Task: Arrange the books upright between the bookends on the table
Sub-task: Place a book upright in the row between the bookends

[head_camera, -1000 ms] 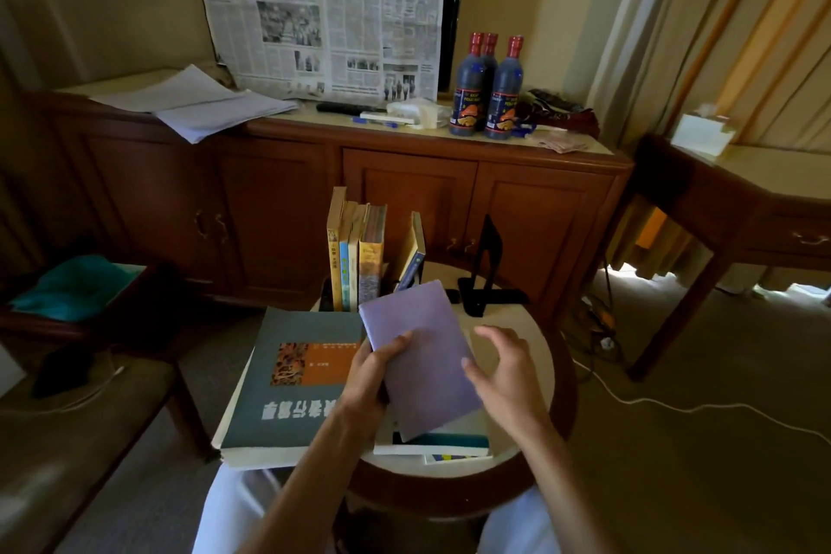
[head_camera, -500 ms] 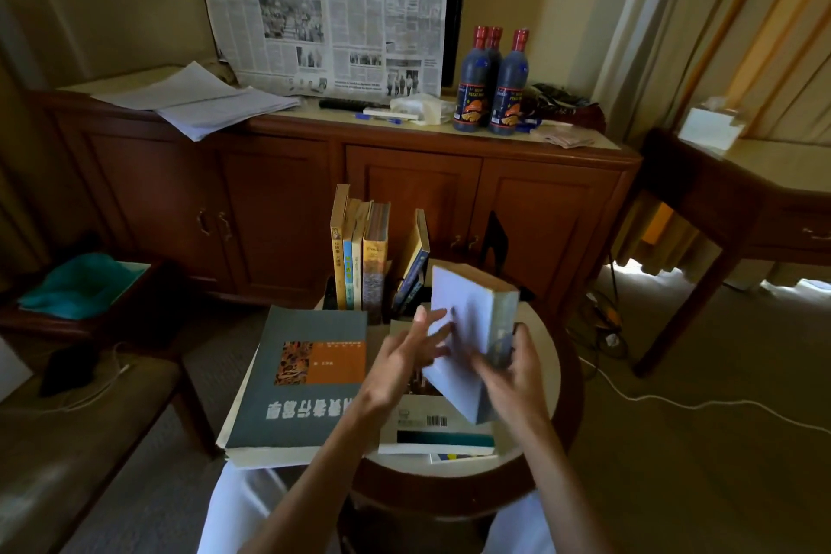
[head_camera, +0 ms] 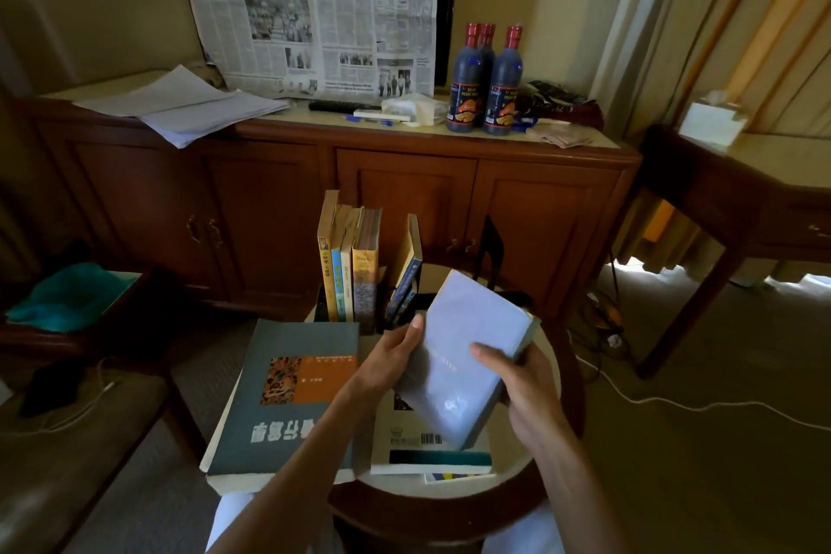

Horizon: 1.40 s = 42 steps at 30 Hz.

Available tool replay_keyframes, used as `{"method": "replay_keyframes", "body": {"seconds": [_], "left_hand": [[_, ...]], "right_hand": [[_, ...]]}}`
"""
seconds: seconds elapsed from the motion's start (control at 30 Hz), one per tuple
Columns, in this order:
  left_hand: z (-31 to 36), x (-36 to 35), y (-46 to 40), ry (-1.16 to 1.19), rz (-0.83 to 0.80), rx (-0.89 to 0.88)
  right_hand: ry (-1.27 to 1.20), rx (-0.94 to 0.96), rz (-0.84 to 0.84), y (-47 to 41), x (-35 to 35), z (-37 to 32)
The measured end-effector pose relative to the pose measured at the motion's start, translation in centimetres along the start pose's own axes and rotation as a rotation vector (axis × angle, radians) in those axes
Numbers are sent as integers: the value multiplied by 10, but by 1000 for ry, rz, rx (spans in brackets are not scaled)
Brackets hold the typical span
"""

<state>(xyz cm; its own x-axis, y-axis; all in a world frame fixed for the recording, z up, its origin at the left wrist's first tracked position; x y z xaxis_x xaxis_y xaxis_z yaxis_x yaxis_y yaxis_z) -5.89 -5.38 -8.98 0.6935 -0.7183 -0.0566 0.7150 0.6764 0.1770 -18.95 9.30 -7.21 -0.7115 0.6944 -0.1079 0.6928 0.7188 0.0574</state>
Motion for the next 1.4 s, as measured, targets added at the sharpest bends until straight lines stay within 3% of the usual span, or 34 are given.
{"method": "replay_keyframes", "body": {"seconds": [0.13,0.23,0.33,0.53,0.63,0.73,0.8,1.03,1.2,1.4], "left_hand": [[11,2,-15,29,-43,52],[27,4,-28,-45,-97,-14],[38,13,-44,-135,36,-168],[65,27,-68,-809,467,-593],[73,31,-86,-1234,403,-749],[74,33,-109,-1609,168,-696],[70,33,-117,-1733,91,-729],[69,61,-107,-1820,164,-746],[74,69,-98,-2019,216,-784],[54,41,-103,-2127,136,-605]], "right_hand": [[7,62,54,-8,0,1],[113,221,67,-9,-2,-5],[250,311,86,-7,-13,-1],[373,292,107,-6,-19,48],[382,298,99,-6,-20,47],[393,314,115,-6,-20,46],[403,320,126,-6,-19,47],[419,378,113,-8,-17,51],[395,401,126,-8,-19,53],[406,419,136,-2,-20,45]]}}
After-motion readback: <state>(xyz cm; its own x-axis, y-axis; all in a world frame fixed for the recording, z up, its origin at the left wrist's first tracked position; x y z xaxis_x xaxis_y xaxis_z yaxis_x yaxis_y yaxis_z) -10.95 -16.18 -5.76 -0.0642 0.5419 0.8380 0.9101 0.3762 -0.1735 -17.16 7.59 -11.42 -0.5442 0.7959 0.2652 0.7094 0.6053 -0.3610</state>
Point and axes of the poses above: each hand's wrist, its own y-axis away from the middle knuckle, its own x-axis out of the back of the hand, z = x × y, the point moved 1 cm from there along -y, towards the middle knuckle, and after that the axes turned 5 degrees about y, right-handed, at the moved point
